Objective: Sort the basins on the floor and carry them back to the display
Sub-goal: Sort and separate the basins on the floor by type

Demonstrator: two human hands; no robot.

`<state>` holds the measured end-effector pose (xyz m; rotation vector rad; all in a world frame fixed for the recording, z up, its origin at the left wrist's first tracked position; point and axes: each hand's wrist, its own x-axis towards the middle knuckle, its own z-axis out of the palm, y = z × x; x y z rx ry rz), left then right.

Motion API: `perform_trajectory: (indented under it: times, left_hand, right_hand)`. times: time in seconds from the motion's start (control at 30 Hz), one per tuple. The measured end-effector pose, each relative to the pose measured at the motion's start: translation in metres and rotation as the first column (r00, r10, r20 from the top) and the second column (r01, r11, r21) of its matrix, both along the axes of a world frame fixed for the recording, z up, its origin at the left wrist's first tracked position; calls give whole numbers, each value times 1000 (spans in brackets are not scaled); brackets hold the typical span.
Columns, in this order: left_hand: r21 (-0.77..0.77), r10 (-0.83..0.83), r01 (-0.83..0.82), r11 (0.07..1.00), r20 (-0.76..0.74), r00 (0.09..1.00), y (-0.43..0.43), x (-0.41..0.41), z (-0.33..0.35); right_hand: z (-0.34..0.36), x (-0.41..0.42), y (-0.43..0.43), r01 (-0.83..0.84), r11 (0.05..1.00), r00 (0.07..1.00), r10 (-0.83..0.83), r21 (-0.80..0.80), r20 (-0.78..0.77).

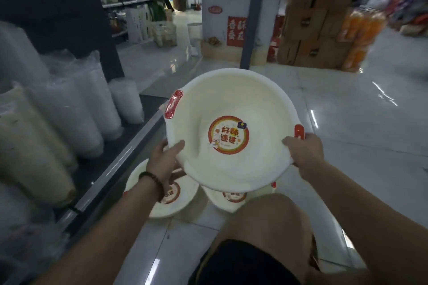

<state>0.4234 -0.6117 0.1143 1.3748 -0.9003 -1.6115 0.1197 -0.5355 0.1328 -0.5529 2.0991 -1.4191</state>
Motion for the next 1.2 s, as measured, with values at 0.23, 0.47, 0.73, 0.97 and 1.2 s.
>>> perform_trajectory:
  times: [0.23,0.47,0.73,0.97,1.2]
  left_hand:
    - [-162,-82,149,975,362,929,-95,-74,21]
    - [153,-274,228,961,582,766,-158,-123,-58]
    - [251,-244,103,962,635,733,-157,-126,-223]
    - [199,-199,69,978,768,608,-158,-142,-307]
    - [167,-159,30,986,850,502,-155,-158,-327]
  right_hand:
    - [-31,-76,-54,23,998,999,-24,-53,-24]
    - [-120,-119,-100,-1,999,982,-7,39,189]
    - [-262,-119,-129,-89,954,992,61,285,106]
    - [-338,-114,-137,-111,906,993,83,408,86]
    - [-361,-120,-131,-86,851,996,67,519,56]
